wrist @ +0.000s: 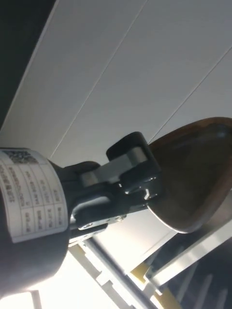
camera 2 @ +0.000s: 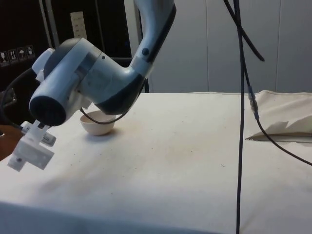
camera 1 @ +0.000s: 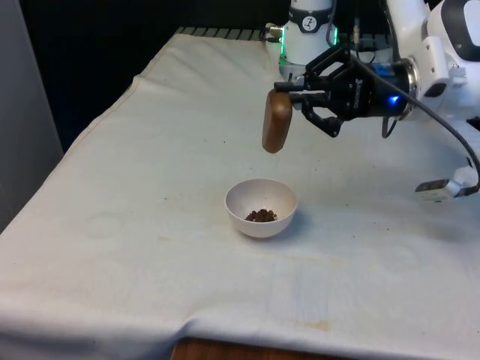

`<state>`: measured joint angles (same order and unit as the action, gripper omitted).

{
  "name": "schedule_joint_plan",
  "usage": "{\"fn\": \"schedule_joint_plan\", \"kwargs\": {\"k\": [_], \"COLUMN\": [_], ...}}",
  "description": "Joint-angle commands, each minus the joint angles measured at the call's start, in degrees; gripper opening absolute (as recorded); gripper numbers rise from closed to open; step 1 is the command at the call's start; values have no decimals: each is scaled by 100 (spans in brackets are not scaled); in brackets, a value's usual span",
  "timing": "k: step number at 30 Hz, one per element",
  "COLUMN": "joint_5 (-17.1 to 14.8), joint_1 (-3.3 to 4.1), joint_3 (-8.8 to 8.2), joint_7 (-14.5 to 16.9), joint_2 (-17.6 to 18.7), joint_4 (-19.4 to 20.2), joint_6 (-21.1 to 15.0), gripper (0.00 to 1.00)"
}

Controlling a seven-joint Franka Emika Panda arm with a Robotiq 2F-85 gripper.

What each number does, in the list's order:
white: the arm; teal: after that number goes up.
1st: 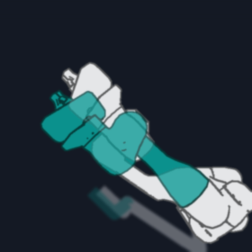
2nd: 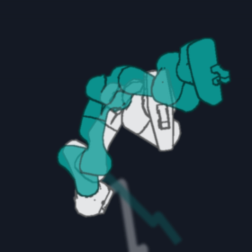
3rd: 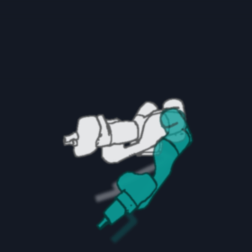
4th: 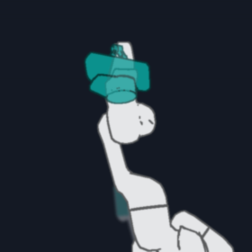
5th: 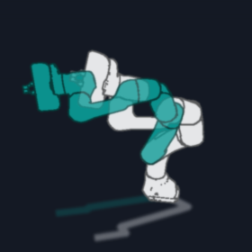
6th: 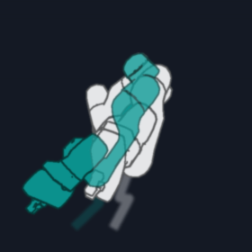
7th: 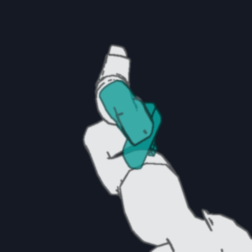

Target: Pour the coffee beans from the cup into the bowl.

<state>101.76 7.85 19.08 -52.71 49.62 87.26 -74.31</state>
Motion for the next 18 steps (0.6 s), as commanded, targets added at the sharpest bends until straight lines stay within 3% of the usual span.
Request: {"fn": "schedule_joint_plan", "kwargs": {"k": [1, 5, 6, 7, 9, 18], "joint_5": [34, 189, 201, 252, 309, 344], "joint_1": [52, 74, 29, 74, 69, 46], "joint_3": [-23, 23, 63, 52, 80, 103], "joint_7": [46, 63, 17, 74, 69, 29], "joint_2": [63, 155, 120, 189, 206, 201], "joint_4": [-57, -86, -29, -92, -92, -63], "joint_6": [86, 252, 218, 327, 378, 401], "gripper": [0, 0, 0, 0, 0, 0]}}
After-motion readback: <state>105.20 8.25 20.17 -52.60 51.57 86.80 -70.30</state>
